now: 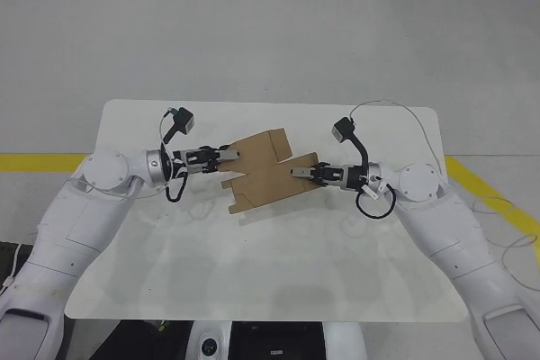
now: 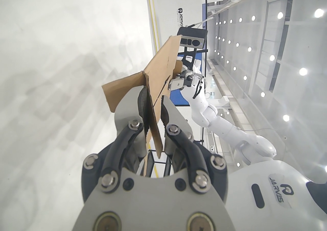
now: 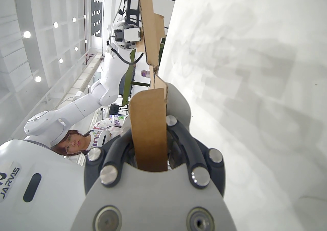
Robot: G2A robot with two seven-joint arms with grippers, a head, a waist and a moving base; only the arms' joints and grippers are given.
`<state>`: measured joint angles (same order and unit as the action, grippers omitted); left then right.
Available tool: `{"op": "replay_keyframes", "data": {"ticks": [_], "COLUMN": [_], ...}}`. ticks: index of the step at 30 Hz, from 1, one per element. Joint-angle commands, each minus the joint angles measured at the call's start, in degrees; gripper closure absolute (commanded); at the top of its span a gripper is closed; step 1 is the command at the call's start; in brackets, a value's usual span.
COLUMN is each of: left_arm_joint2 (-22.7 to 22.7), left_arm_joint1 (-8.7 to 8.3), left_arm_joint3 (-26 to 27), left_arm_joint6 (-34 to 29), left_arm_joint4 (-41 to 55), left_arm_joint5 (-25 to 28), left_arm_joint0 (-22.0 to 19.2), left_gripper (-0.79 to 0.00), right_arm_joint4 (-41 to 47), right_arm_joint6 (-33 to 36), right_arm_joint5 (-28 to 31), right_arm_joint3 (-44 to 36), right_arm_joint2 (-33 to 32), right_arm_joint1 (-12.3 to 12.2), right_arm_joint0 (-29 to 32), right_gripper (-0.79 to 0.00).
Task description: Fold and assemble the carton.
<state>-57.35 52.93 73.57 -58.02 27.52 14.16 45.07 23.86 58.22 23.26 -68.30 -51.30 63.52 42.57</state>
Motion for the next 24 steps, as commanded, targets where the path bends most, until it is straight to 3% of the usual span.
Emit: {"op": "replay_keyframes", "data": {"ticks": [1, 4, 7, 13, 14, 15, 16, 24], "left_arm_joint2": [-0.1, -0.2, -0.5, -1.0, -1.1, -1.1, -1.2, -2.5], "left_arm_joint1": [0.09, 0.19, 0.28, 0.43, 0.46, 0.49, 0.52, 0.69], "left_arm_joint3": [0.1, 0.2, 0.3, 0.6, 0.7, 0.7, 0.8, 0.7], "left_arm_joint6": [-0.1, -0.3, -0.4, -0.8, -0.8, -0.8, -0.7, -0.7], "left_arm_joint4": [-0.2, -0.6, -0.9, -1.4, -1.5, -1.5, -1.6, -1.9], "left_arm_joint5": [-0.1, -0.1, -0.2, -0.1, -0.1, -0.2, -0.3, 0.5], "left_arm_joint0": [0.1, 0.2, 0.3, 0.7, 0.7, 0.8, 0.8, 0.4], "left_gripper": [-0.135, -0.126, -0.025, 0.0, 0.0, 0.0, 0.0, 0.0], "right_arm_joint4": [-0.1, -0.3, -0.5, -0.7, -0.6, -0.6, -0.7, -4.6], "right_arm_joint6": [0.1, 0.2, 0.3, 0.4, 0.3, 0.4, 0.3, 2.0], "right_arm_joint5": [0.0, -0.1, -0.1, -0.4, -0.4, -0.5, -0.5, -0.6], "right_arm_joint3": [0.1, 0.3, 0.3, 0.2, 0.2, 0.2, 0.2, 2.5], "right_arm_joint2": [-0.1, -0.3, -0.5, -0.9, -0.9, -1.0, -1.1, -3.4], "right_arm_joint1": [0.1, 0.2, 0.2, 0.4, 0.5, 0.5, 0.5, -0.3], "right_arm_joint0": [0.0, 0.0, 0.1, 0.4, 0.4, 0.5, 0.5, 1.0], "right_gripper": [0.0, 0.0, 0.0, 0.0, -0.126, -0.499, -0.785, -0.785]}}
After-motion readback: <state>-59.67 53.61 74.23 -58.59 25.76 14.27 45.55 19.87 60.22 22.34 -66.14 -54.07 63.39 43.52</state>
